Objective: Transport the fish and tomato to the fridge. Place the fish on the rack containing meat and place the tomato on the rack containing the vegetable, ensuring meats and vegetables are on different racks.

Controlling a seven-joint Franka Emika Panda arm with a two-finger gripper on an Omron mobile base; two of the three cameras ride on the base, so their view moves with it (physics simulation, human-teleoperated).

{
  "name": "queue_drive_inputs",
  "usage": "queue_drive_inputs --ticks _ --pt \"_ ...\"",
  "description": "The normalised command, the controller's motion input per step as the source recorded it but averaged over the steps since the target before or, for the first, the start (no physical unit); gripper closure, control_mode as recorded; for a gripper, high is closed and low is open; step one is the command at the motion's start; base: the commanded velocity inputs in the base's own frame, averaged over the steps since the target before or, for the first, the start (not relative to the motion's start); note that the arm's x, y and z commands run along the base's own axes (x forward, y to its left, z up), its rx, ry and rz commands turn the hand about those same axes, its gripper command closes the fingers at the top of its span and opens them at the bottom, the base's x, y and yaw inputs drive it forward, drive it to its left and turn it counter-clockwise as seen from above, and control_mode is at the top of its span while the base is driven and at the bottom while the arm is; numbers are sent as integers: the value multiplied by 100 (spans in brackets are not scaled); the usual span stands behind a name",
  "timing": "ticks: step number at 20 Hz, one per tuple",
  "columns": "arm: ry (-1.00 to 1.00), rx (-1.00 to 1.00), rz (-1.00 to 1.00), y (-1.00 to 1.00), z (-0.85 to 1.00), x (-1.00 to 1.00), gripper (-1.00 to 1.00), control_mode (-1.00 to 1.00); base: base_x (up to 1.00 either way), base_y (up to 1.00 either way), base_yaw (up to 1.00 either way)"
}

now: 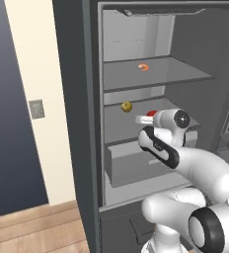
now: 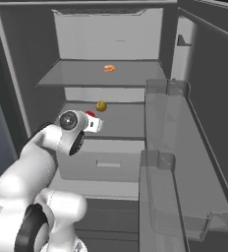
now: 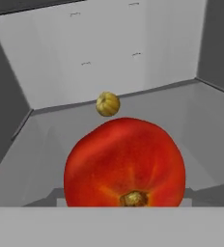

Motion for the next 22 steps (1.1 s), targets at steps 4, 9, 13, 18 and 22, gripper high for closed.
queue_drive_inputs --ticks 4,9,13,18,22 --pt "20 0 0 -4 -17 79 100 -100 0 0 0" --pt "5 0 0 -6 -26 57 100 -100 0 0 0" --pt "0 0 0 -9 -39 38 100 -100 0 0 0" --pt "0 0 0 -6 -38 58 100 -100 0 0 0" --pt "4 0 0 -4 -33 62 100 -100 0 0 0"
